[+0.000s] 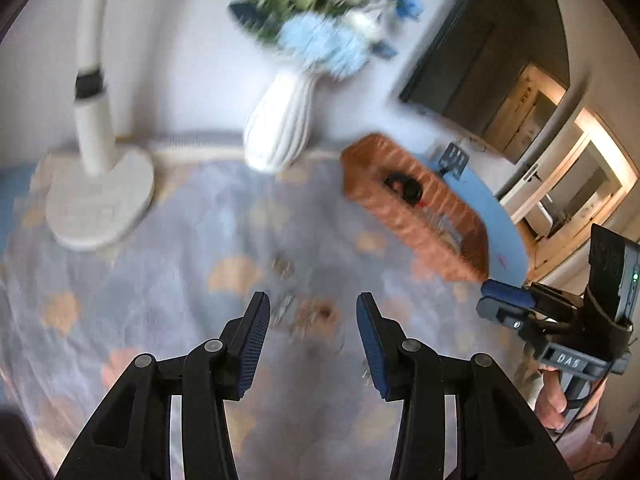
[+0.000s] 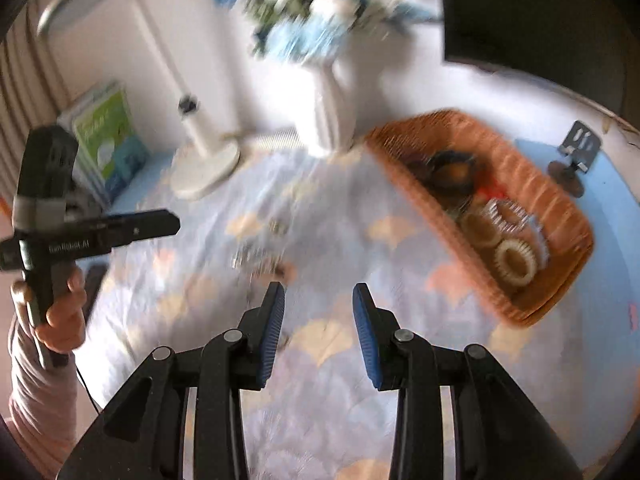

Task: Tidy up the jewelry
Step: 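Withdraw both grippers and move them to the remaining jewelry on the cloth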

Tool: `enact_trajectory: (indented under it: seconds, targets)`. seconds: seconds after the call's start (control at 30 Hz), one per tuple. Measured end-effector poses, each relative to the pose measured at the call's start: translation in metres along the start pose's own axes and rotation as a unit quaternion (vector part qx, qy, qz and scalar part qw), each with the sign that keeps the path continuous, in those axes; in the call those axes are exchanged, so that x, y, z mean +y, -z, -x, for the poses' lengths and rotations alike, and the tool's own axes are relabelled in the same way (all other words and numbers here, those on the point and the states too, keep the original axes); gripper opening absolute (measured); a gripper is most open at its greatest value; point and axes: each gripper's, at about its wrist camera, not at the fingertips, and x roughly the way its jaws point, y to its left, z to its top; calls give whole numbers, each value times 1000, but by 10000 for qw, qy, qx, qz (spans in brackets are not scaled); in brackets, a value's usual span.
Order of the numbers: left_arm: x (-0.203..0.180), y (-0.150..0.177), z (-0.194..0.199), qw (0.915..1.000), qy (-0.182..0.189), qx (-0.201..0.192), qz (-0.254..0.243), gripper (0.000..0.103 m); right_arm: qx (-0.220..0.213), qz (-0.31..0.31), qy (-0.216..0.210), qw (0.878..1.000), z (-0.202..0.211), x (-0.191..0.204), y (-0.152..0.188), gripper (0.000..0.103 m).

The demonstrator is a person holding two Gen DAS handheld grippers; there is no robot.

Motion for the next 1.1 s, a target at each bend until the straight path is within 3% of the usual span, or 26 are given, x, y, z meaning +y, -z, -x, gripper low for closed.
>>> enact_trajectory:
  seconds: [0.2, 0.3, 0.47, 0.63, 0.9, 1.1]
  targets:
    - [14, 31, -35, 9995, 25, 314, -1, 46, 398, -7, -159, 9991, -37, 7, 31, 37]
    - [17, 38, -51, 9988, 185, 445, 51, 46, 526, -180, -287, 9980, -48, 1, 42, 36]
    - [12, 38, -61, 9990, 81, 430, -119, 46, 614, -182, -633, 9959, -59, 12, 56, 36]
    - [18, 20, -56, 9993, -140, 277, -203, 46, 725, 42, -271, 9970, -79, 34, 63, 36]
    - [21, -17, -77, 9988, -339, 279, -238, 46, 218, 176, 198, 9994, -88, 45, 64, 36]
    - [-7, -21, -113, 9894, -1094, 346, -893, 46, 157, 131, 110, 9997, -90, 43, 62, 36]
